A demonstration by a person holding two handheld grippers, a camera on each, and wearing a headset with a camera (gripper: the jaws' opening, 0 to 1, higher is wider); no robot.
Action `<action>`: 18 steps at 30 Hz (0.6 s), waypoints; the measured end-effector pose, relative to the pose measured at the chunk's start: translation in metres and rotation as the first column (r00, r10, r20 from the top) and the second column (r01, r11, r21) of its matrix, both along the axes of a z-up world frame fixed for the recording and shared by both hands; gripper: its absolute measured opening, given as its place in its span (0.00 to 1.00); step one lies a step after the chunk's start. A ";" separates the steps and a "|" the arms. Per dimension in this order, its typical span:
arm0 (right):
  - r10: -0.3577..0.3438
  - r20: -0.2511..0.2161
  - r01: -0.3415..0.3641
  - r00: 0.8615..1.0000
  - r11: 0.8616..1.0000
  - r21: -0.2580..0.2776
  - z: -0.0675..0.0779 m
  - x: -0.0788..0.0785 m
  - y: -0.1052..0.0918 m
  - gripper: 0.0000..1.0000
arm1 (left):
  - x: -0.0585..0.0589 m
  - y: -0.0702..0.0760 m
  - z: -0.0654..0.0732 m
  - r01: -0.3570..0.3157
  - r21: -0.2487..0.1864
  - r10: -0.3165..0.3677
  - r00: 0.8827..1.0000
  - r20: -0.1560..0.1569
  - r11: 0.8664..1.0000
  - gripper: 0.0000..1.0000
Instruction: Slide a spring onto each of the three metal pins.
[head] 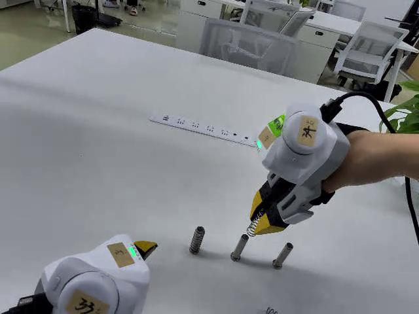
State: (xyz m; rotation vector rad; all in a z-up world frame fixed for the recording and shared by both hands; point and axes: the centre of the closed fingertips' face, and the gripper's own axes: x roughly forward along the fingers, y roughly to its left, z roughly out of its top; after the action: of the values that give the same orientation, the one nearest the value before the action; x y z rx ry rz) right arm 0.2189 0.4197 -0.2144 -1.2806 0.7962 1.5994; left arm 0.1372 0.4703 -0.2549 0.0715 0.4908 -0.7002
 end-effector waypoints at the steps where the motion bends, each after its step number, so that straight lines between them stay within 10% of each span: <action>1: 0.003 0.001 -0.003 1.000 1.000 -0.002 -0.001 0.000 0.000 0.12 | 0.000 -0.001 0.000 0.000 -0.001 0.000 1.000 0.001 1.000 1.00; 18: 0.042 -0.004 -0.042 0.999 0.998 -0.040 -0.008 -0.001 0.002 0.12 | 0.001 0.001 0.001 0.000 -0.005 0.000 1.000 -0.001 1.000 0.98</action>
State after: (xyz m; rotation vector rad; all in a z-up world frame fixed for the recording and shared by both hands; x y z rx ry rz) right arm 0.2181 0.4220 -0.2223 -1.3309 0.8116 1.6270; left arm 0.1385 0.4716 -0.2538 0.0666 0.4900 -0.7014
